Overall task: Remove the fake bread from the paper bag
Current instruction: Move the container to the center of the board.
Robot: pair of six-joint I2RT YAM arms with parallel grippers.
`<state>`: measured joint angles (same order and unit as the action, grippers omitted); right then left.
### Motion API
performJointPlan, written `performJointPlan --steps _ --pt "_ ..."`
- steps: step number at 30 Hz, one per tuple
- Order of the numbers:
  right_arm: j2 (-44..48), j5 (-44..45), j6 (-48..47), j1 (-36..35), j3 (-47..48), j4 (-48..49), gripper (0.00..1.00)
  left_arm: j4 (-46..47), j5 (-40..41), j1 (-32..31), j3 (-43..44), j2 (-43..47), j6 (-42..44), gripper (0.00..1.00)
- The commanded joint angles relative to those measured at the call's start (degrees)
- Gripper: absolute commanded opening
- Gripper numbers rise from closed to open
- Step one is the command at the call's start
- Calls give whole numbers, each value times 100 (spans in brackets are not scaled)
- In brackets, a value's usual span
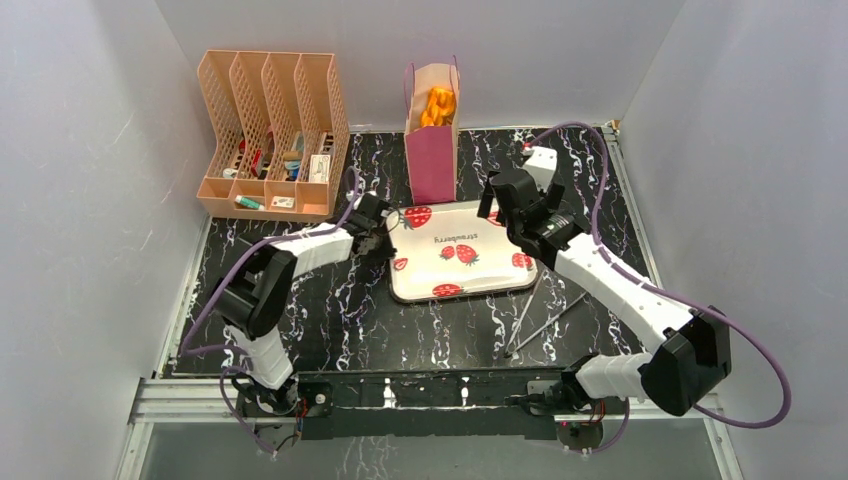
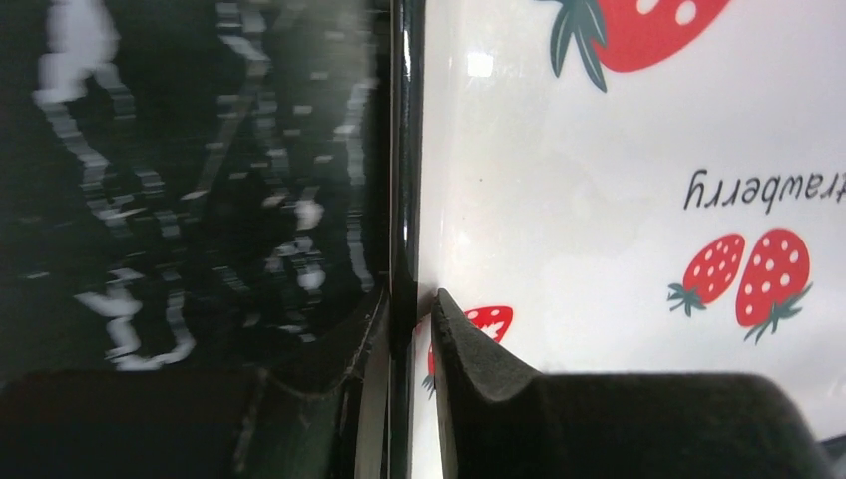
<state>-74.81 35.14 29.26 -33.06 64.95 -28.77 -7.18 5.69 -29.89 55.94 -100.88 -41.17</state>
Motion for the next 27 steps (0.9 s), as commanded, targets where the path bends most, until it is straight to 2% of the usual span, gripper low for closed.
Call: performJointPlan --steps 1,10,17,22,27 --pt "394 452 721 45 -289 -372 98 -893 -808 -581 -3 -997 -156 0" --pt "910 448 1804 71 -883 -570 98 -996 -799 -843 578 -1539 -146 0" --pt "614 254 3640 74 -927 -2207 98 -997 -649 -841 773 -1684 -180 0" --pt "507 -252 4524 68 -1070 -3115 98 -943 -466 -811 866 -1556 -190 18" --pt "809 -683 5001 55 -1375 -3458 98 -864 -533 -775 821 -1412 -216 33"
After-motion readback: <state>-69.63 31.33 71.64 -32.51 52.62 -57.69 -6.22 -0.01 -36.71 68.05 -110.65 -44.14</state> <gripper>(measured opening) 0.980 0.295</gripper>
